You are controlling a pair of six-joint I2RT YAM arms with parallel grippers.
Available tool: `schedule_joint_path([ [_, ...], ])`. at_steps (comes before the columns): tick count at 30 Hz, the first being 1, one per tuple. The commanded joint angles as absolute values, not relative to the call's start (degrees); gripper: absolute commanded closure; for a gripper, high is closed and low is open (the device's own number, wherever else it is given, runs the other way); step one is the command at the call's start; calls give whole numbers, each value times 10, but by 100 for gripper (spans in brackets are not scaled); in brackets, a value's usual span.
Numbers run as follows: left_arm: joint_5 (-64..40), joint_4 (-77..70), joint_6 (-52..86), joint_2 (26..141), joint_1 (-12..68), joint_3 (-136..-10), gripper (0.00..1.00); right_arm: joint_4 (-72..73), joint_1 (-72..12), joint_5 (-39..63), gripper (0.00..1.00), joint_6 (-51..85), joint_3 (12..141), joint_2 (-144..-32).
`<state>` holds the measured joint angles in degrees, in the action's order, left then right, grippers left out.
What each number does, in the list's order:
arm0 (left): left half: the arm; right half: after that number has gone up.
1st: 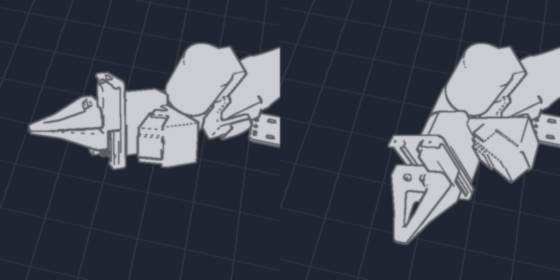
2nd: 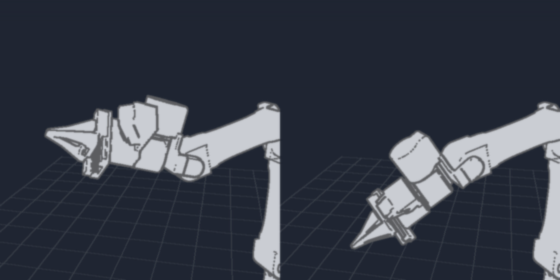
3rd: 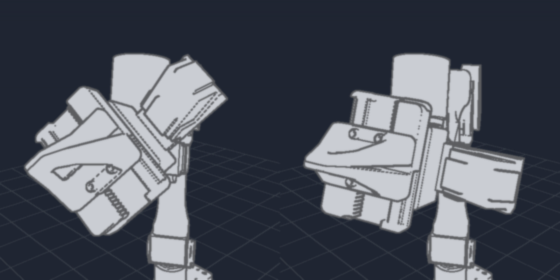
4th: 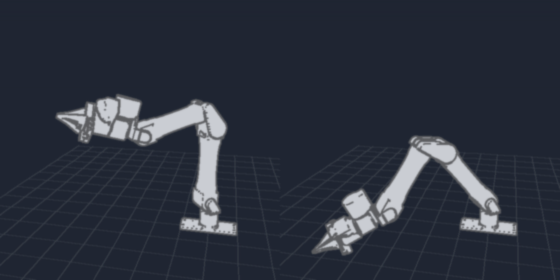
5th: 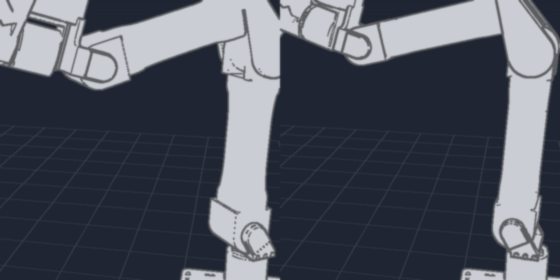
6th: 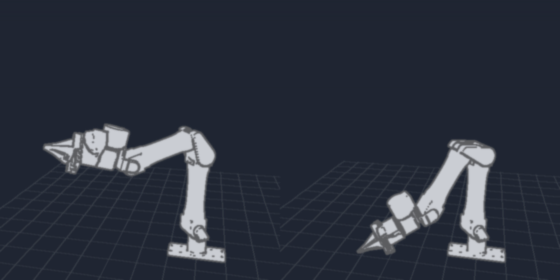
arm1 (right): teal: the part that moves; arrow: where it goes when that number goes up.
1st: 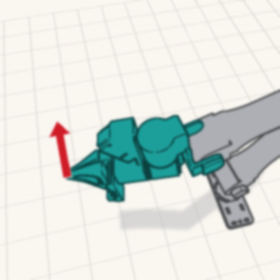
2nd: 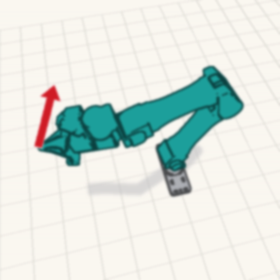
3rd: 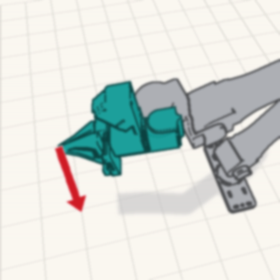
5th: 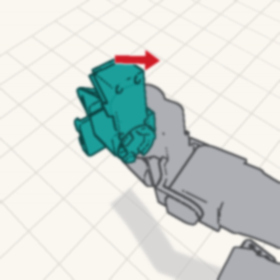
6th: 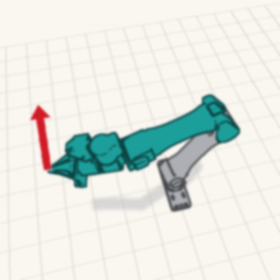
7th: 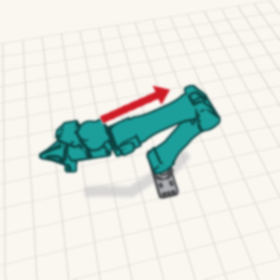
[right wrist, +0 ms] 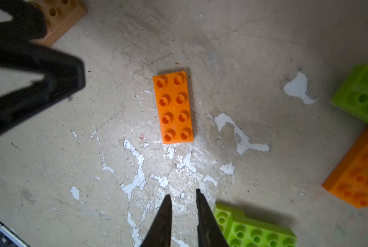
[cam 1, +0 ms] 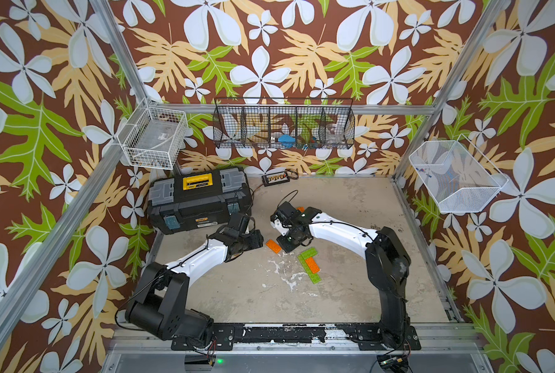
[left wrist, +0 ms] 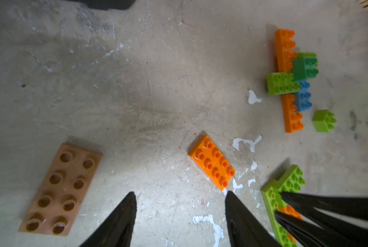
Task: Assemble a small pinwheel with lego
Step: Pick up the lego brick from the center of the board.
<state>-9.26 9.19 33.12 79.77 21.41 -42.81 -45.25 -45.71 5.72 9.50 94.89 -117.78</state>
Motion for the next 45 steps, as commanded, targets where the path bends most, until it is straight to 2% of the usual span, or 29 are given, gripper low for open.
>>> schedule_joint_path([
  [1,-149,32,362,756,204,-396,33,-497,-460,33,77,55,997,-1214],
  [7,-148,38,368,706,201,-366,33,-527,-463,33,77,42,1055,-1268],
  [18,-143,44,360,697,201,-353,33,-541,-467,44,78,38,1098,-1313],
  [39,-144,45,361,685,201,-341,33,-559,-478,-9,80,46,1123,-1358],
  [45,-142,46,368,672,201,-328,33,-572,-495,-32,84,55,1120,-1370],
])
